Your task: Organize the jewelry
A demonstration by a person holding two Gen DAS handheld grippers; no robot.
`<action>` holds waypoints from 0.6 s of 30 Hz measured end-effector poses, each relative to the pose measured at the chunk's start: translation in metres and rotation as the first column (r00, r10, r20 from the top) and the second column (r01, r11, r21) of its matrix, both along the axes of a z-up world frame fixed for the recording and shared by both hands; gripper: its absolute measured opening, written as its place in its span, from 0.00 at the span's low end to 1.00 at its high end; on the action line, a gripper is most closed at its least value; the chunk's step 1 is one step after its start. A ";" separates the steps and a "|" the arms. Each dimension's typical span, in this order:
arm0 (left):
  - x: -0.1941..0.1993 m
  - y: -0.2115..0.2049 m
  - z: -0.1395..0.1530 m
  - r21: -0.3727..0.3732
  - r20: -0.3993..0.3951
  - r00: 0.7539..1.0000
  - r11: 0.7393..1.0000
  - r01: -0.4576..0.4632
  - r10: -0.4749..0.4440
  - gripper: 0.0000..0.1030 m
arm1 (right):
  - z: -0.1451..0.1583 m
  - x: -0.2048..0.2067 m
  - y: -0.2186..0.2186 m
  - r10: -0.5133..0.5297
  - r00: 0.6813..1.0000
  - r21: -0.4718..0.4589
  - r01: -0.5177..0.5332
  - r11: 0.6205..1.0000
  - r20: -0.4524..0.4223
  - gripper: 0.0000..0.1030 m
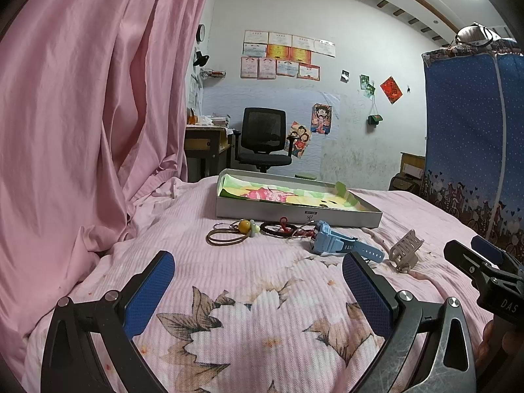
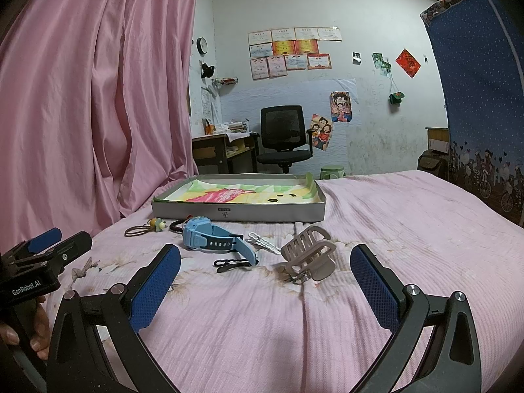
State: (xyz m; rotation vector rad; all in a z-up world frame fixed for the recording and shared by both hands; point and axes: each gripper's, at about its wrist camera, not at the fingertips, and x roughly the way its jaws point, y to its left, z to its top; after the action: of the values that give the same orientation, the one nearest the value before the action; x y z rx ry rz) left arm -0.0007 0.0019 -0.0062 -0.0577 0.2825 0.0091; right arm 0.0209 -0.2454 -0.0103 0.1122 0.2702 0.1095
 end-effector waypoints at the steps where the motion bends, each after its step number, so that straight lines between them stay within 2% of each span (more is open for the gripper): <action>1: 0.000 0.000 0.000 -0.001 0.000 1.000 1.000 0.000 0.000 1.00 | 0.000 0.000 0.000 -0.001 1.000 -0.001 0.001 1.000 0.001 0.99; 18: 0.000 0.000 0.000 -0.003 -0.002 1.000 1.000 0.000 0.000 1.00 | 0.000 0.000 0.000 -0.001 1.000 0.002 0.001 1.000 0.001 0.99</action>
State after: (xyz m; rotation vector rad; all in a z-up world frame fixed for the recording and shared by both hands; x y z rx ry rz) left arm -0.0004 0.0022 -0.0061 -0.0610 0.2847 0.0090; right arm 0.0210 -0.2457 -0.0103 0.1141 0.2694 0.1089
